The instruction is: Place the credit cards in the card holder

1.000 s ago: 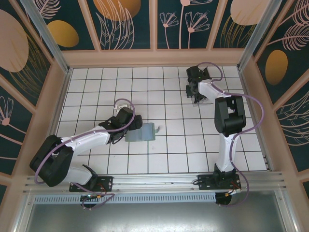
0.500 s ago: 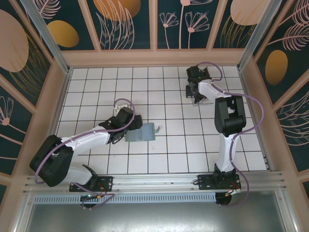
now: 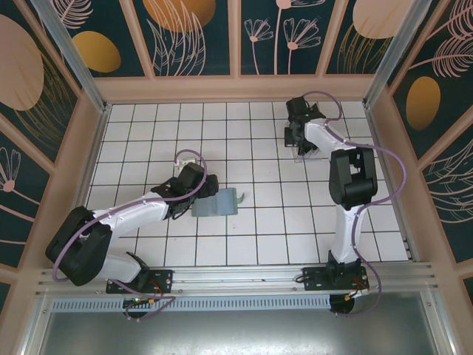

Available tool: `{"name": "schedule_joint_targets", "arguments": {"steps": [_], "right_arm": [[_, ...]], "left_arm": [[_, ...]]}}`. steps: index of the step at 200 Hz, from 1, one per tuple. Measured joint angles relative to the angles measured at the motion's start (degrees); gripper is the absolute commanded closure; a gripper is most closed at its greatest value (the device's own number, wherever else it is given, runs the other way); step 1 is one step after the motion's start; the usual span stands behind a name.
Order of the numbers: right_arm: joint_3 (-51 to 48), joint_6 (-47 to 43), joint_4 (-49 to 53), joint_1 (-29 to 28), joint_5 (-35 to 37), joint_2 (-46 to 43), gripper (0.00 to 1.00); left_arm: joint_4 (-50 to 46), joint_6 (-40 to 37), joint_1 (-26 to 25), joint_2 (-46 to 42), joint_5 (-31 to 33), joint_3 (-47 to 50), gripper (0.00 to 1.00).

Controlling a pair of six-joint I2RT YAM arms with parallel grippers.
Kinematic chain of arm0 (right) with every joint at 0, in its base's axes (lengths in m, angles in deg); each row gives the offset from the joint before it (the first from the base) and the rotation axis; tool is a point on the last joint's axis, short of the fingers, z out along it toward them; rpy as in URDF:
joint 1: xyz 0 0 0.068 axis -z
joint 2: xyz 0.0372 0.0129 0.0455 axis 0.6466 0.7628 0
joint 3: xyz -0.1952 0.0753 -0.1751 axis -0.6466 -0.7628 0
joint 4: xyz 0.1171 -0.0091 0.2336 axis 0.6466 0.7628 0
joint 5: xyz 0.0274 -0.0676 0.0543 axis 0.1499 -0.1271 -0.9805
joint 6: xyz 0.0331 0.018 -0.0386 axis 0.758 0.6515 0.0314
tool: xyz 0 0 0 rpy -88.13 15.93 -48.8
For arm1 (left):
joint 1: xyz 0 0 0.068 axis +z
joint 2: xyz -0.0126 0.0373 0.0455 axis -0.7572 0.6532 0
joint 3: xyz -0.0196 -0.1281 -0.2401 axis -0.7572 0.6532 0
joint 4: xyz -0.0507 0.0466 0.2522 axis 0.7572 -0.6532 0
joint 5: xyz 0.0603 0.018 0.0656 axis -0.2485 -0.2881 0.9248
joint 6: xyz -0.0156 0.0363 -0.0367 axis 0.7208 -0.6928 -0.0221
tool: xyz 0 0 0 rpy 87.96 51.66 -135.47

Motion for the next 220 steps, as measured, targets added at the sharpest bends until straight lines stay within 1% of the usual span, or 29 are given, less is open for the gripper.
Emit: {"name": "schedule_joint_targets", "arguments": {"steps": [64, 106, 129, 144, 172, 196, 220], "right_arm": [[0.61, 0.26, 1.07, -2.43, -0.22, -5.40, 1.00], [-2.40, 3.13, 0.07, -6.40, -3.56, -13.77, 1.00], [-8.79, 6.99, -4.00, -10.67, -8.46, -20.79, 1.00], [-14.23, 10.71, -8.35, -14.23, -11.91, -24.68, 1.00], [-24.59, 18.29, -17.75, -21.29, -16.09, -27.76, 1.00], [-30.27, 23.91, -23.02, -27.34, -16.55, -27.63, 1.00], [-31.69, 28.50, -27.19, -32.52, -14.78, -27.08, 1.00]], "left_arm": [[-2.01, -1.42, 0.61, -0.74, 1.57, -0.74, 0.01], [-4.09, -2.10, 1.20, -3.08, 2.38, -0.72, 0.01], [-4.59, -2.14, 1.27, -4.50, 2.43, 0.00, 0.01], [-4.79, -2.12, 1.29, -5.25, 2.54, 1.01, 0.01], [-5.51, -1.79, 1.29, -7.08, 2.93, 4.00, 0.02], [-6.01, -0.98, 1.29, -8.79, 3.78, 5.97, 0.01], [-6.03, 0.17, 1.33, -9.97, 5.49, 6.95, 0.01]]}}
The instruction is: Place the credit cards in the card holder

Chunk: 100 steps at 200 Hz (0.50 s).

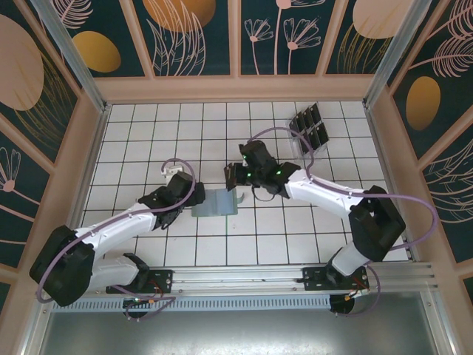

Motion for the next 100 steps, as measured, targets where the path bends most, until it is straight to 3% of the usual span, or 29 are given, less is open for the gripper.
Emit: {"name": "schedule_joint_targets", "arguments": {"steps": [38, 100], "right_arm": [[-2.03, 5.90, -6.49, -5.95, 5.22, 1.84, 1.00], [-3.85, 10.86, -8.90, -9.20, 10.47, 7.30, 1.00]], "left_arm": [[0.04, 1.25, 1.33, -0.59, 1.68, 0.39, 0.01], [0.17, 1.31, 4.70, -0.79, 1.60, 0.52, 0.01]]}}
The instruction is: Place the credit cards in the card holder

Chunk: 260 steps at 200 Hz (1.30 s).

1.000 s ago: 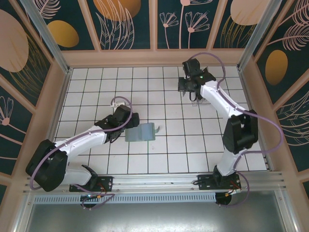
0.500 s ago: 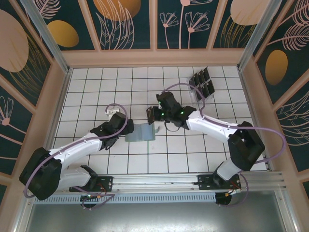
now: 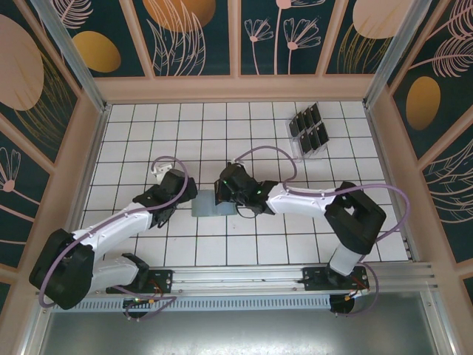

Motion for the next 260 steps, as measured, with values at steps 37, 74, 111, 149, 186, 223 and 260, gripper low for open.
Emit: {"name": "schedule_joint_targets", "arguments": {"steps": [37, 74, 111, 149, 186, 223, 260], "right_arm": [[0.00, 0.81, -0.44, -1.70, 1.57, 1.92, 1.00], [0.00, 1.29, -0.33, -2.51, 3.08, 3.85, 1.00], [0.00, 1.27, -0.13, -3.32, 4.31, 4.66, 1.00], [0.00, 0.57, 0.92, -3.58, 6.08, 4.68, 1.00], [-0.44, -1.68, 1.38, -2.64, 6.23, 4.37, 1.00], [-1.09, -4.85, 2.03, 0.33, 5.75, 3.37, 1.00], [-1.20, -7.89, 3.45, 2.95, 4.68, 2.99, 1.00]], "left_arm": [[0.37, -0.02, 0.26, -0.02, -0.90, 0.68, 0.01], [0.57, -0.17, 0.44, -0.02, -1.33, 0.83, 0.01], [0.79, -0.22, 0.52, -0.02, -1.44, 0.83, 0.01], [0.81, -0.44, 0.52, -0.02, -1.51, 0.83, 0.02], [0.79, -0.83, 0.52, -0.02, -1.92, 0.83, 0.01], [0.81, -1.44, 0.52, -0.02, -2.78, 0.83, 0.01], [0.79, -2.67, 0.52, -0.02, -3.54, 0.79, 0.01]]}}
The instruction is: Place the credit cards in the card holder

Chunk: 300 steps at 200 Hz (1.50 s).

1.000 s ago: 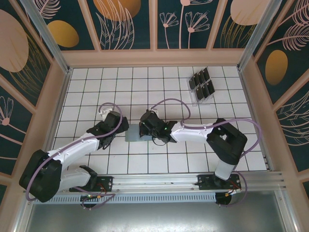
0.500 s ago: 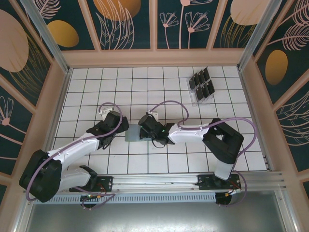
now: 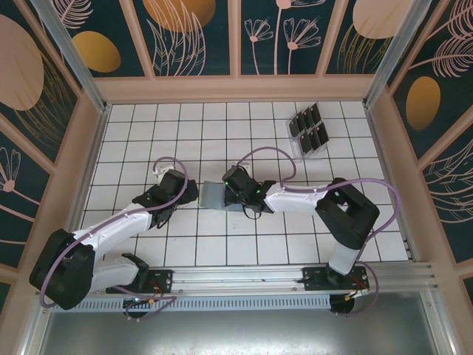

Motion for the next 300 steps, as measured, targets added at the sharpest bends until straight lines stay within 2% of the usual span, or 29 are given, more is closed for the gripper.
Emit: {"name": "schedule_joint_targets", "arguments": {"steps": [74, 109, 181, 300], "right_arm": [[-1.68, -3.85, -0.11, 3.89, -5.46, -2.71, 1.00], [-2.36, -4.50, -1.01, 4.92, -7.56, -2.71, 1.00], [-4.79, -3.93, -4.35, 5.57, -10.47, -3.65, 1.00], [-9.16, -0.72, -9.44, 5.57, -12.44, -5.09, 1.00]], "left_arm": [[0.63, -3.30, -0.22, 5.09, -7.08, -4.20, 0.01], [0.79, -6.19, -2.47, 9.62, -8.94, -8.13, 0.01], [0.79, -7.63, -6.36, 14.88, -8.13, -9.77, 0.02], [0.74, -7.63, -8.26, 19.37, -5.73, -9.55, 0.01]]}}
